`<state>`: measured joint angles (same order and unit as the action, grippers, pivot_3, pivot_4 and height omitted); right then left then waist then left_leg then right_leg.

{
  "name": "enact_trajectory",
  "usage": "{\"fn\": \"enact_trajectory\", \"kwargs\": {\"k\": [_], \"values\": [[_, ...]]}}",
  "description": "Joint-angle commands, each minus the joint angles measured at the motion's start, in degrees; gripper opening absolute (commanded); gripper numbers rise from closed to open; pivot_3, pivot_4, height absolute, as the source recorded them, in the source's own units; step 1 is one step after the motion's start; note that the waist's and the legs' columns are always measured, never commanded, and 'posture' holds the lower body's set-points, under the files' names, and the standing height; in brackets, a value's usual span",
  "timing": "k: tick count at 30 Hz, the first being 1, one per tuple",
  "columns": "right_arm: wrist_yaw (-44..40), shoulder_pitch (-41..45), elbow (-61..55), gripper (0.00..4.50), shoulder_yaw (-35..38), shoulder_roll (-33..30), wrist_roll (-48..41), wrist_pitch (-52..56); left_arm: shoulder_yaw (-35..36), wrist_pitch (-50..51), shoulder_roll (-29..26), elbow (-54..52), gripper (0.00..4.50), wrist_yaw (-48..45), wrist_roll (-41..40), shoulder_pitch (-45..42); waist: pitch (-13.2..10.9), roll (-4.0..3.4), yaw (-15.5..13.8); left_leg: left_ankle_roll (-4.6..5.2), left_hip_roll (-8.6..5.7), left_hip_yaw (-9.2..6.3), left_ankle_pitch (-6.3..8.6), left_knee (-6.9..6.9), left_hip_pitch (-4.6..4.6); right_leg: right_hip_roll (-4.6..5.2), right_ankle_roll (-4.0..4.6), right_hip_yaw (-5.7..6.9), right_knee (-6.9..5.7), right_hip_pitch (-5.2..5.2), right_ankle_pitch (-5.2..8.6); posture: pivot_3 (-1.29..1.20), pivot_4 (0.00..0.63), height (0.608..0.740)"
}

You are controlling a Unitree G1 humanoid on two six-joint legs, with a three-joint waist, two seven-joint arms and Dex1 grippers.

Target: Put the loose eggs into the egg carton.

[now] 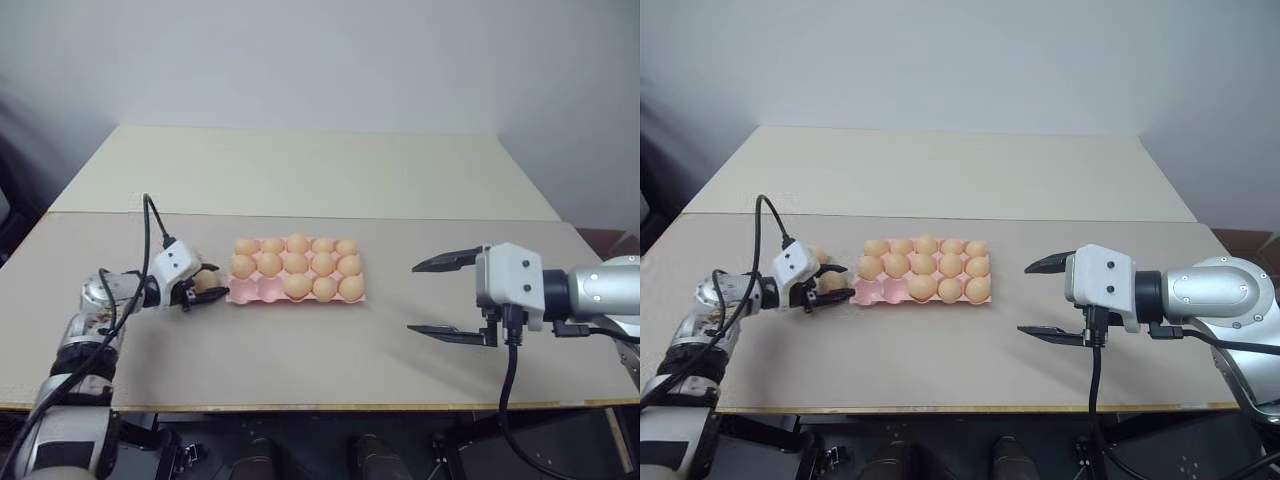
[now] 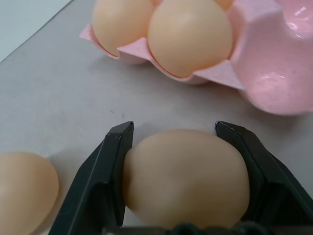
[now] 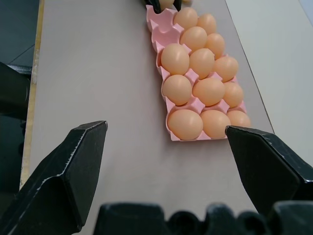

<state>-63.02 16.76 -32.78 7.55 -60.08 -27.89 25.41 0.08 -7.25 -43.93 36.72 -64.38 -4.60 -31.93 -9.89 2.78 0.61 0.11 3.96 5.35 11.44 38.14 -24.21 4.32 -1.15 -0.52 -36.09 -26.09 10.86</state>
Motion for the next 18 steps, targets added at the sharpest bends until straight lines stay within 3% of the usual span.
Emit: {"fn": "enact_trajectory", "kwargs": {"k": [1, 4, 7, 12, 18], "values": [[0.2, 0.3, -0.6, 4.50, 0.9, -0.4, 0.0, -0.3, 1.5, 2.4, -3.9, -7.9, 2.46, -2.2, -1.4, 3.5, 0.0, 0.00, 0.2, 0.00, 0.00, 0.00, 0.00, 0.00, 0.00, 0.00, 0.00, 0.00, 0.00, -0.01, 0.00, 0.00, 0.150, 0.740], [0.1, 0.7, -0.3, 4.50, 0.4, -0.3, 0.3, -0.6, 2.8, 6.1, -7.6, -15.8, 2.46, -5.0, -3.8, 6.7, 0.0, 0.00, 0.1, 0.00, 0.01, 0.01, 0.00, 0.00, 0.00, 0.01, -0.07, 0.01, 0.01, -0.02, 0.06, 0.00, 0.150, 0.740], [0.0, 1.1, 0.0, 4.50, 0.0, 0.0, 0.5, -0.9, 7.2, 7.6, -7.6, -21.9, 2.46, -6.5, -10.8, 7.5, 0.0, 0.00, -0.1, 0.00, 0.01, 0.00, 0.00, 0.00, -0.02, 0.03, 0.05, 0.01, 0.01, -0.03, 0.19, 0.00, 0.150, 0.740], [0.0, 2.0, 0.4, 4.50, -0.6, 0.5, 0.8, -1.3, 10.2, 11.3, -3.5, -26.2, 2.46, -8.8, -20.6, 5.4, 0.0, 0.00, -0.6, 0.00, -0.01, 0.00, 0.00, 0.00, -0.03, 0.04, 0.07, 0.03, 0.02, -0.01, 0.24, 0.00, 0.150, 0.740], [0.8, 2.1, -0.5, 4.50, 0.1, 0.5, 0.8, -1.1, 5.2, 9.8, 3.8, -23.1, 2.46, -11.5, -20.2, 0.1, 0.0, 0.00, -0.9, 0.00, -0.03, -0.01, 0.00, 0.03, -0.02, -0.01, -0.14, 0.01, 0.01, 0.03, 0.09, 0.00, 0.150, 0.740]]}}
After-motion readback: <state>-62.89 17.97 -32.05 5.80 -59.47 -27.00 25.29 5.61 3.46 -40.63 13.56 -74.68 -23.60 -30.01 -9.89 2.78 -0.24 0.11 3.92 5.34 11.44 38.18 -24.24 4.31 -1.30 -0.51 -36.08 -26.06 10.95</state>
